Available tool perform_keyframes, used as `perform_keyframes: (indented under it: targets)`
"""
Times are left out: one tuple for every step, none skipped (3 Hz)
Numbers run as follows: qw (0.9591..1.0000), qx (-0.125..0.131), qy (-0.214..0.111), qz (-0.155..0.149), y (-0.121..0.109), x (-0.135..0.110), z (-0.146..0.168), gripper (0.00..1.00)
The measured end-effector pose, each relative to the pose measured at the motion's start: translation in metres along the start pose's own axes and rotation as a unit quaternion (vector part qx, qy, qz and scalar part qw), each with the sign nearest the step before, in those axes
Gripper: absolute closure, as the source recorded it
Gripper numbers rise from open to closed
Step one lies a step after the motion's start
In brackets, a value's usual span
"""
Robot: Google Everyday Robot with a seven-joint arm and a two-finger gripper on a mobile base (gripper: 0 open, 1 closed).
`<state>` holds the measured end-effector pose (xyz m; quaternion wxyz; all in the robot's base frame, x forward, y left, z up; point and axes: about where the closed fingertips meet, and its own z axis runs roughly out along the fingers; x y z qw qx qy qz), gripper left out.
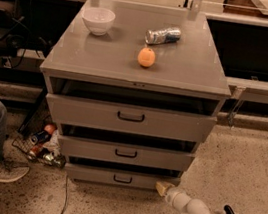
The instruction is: Close bottom drawer
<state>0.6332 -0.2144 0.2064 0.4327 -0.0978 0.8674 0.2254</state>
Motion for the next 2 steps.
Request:
perform_keyframes:
  targets:
    - [0.9992,0.032,0.005,0.025,-0.014,0.018,-0.045,1.0]
    - [0.9977,0.048,0.015,0.045,-0.019,0.041,-0.079,1.0]
